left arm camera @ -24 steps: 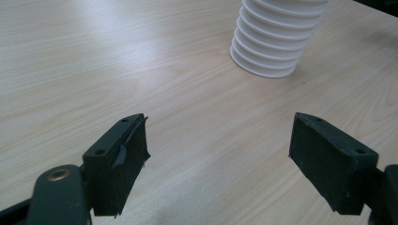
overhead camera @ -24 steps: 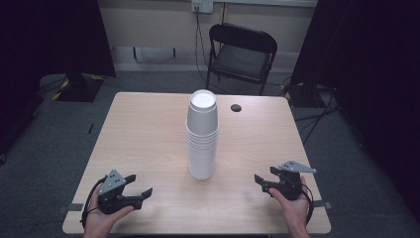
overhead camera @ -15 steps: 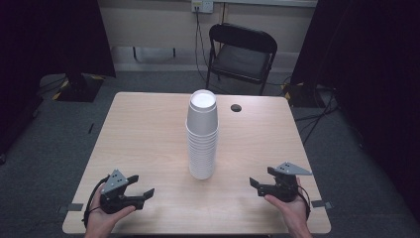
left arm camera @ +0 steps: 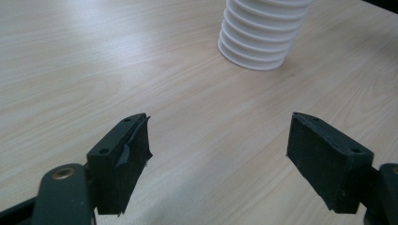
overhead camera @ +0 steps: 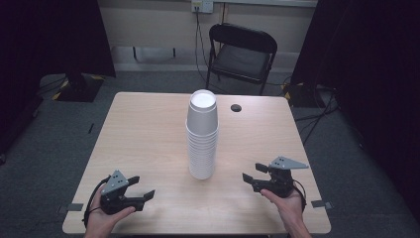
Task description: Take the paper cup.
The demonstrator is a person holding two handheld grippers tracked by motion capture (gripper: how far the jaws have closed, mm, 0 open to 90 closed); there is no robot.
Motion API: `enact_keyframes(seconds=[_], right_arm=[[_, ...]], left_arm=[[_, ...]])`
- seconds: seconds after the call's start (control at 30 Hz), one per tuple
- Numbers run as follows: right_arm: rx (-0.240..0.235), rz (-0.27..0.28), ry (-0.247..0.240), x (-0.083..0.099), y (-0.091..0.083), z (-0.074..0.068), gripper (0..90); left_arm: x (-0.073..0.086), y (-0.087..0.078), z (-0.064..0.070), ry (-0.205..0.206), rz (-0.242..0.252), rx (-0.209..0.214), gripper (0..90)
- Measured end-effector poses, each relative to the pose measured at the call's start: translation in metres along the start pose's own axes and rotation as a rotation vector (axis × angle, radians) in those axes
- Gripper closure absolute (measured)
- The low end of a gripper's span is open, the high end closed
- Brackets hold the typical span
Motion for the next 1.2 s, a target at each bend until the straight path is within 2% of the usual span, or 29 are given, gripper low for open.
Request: enact_keyframes(seconds=[0.07,0.17,0.27,0.3,0.37,0.47,0.5,0.6,0.63,0.67,0.73,0.8,0.83,0.9,0.97,1.07,1.1,1.17,1.2], right_arm=[[-0.021,0.017,-0.004,-0.007,-0.001,-0.005,39.6],[-0.043,0.029,-0.027,-0.013,-0.003,-0.013,39.7],[-0.038,0.048,-0.038,-0.019,-0.005,-0.017,40.3],[-0.047,0.086,-0.035,-0.025,-0.007,-0.019,42.0],[-0.072,0.106,-0.02,-0.029,-0.008,-0.021,41.5],[-0.056,0.116,-0.037,-0.033,-0.01,-0.022,42.6],[-0.046,0.093,-0.048,-0.038,-0.011,-0.022,41.7],[-0.031,0.125,-0.056,-0.044,-0.013,-0.021,38.9],[-0.042,0.128,-0.051,-0.051,-0.013,-0.022,34.1],[-0.042,0.128,-0.051,-0.051,-0.013,-0.022,34.1],[-0.05,0.145,-0.066,-0.064,-0.015,-0.026,25.6],[-0.061,0.139,-0.07,-0.068,-0.016,-0.027,23.7],[-0.077,0.151,-0.072,-0.076,-0.019,-0.028,21.9],[-0.08,0.171,-0.073,-0.082,-0.021,-0.029,19.9],[-0.089,0.169,-0.07,-0.087,-0.022,-0.03,15.7],[-0.099,0.179,-0.064,-0.091,-0.022,-0.033,15.1],[-0.119,0.18,-0.056,-0.092,-0.022,-0.035,15.0],[-0.129,0.191,-0.077,-0.096,-0.022,-0.044,15.2],[-0.129,0.191,-0.077,-0.096,-0.022,-0.044,15.2]], left_arm=[[0.0,-0.002,0.001,-0.001,0.002,0.0,21.3],[0.001,-0.005,0.0,0.0,0.009,-0.013,21.5],[0.002,-0.006,-0.003,0.002,0.005,-0.023,21.5],[0.001,-0.006,-0.004,-0.011,0.012,-0.023,21.5],[0.001,-0.005,-0.004,-0.013,0.011,-0.025,21.5],[0.001,-0.003,-0.003,-0.013,0.006,-0.019,21.5],[0.001,-0.003,-0.003,-0.008,0.0,-0.019,21.5],[0.002,-0.003,-0.003,-0.006,-0.004,-0.019,21.8],[0.002,-0.003,-0.003,-0.008,-0.002,-0.017,21.8],[0.002,-0.003,-0.003,-0.008,-0.002,-0.017,21.8],[0.002,-0.004,-0.002,-0.011,0.001,-0.019,21.8],[0.002,-0.004,-0.003,-0.01,0.0,-0.018,21.8],[0.002,-0.004,-0.003,-0.009,0.002,-0.024,21.7],[0.001,-0.004,-0.003,-0.009,0.002,-0.022,21.8],[0.001,-0.003,-0.004,-0.014,0.002,-0.023,21.7],[0.001,-0.004,-0.004,-0.017,0.003,-0.031,21.8],[0.002,-0.004,-0.005,-0.014,0.002,-0.03,21.8],[0.002,-0.004,-0.006,-0.018,0.003,-0.032,21.8],[0.002,-0.004,-0.006,-0.018,0.003,-0.032,21.7]])
Point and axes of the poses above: each handheld gripper's, and its own axes: y roughly forward along the jaws, x roughly out of its underside, z roughly to its right, the point moved 5 cm from there along y, roughly forward along the jaws, and after that the axes turned 3 degrees about z, right-handed, at the moved point
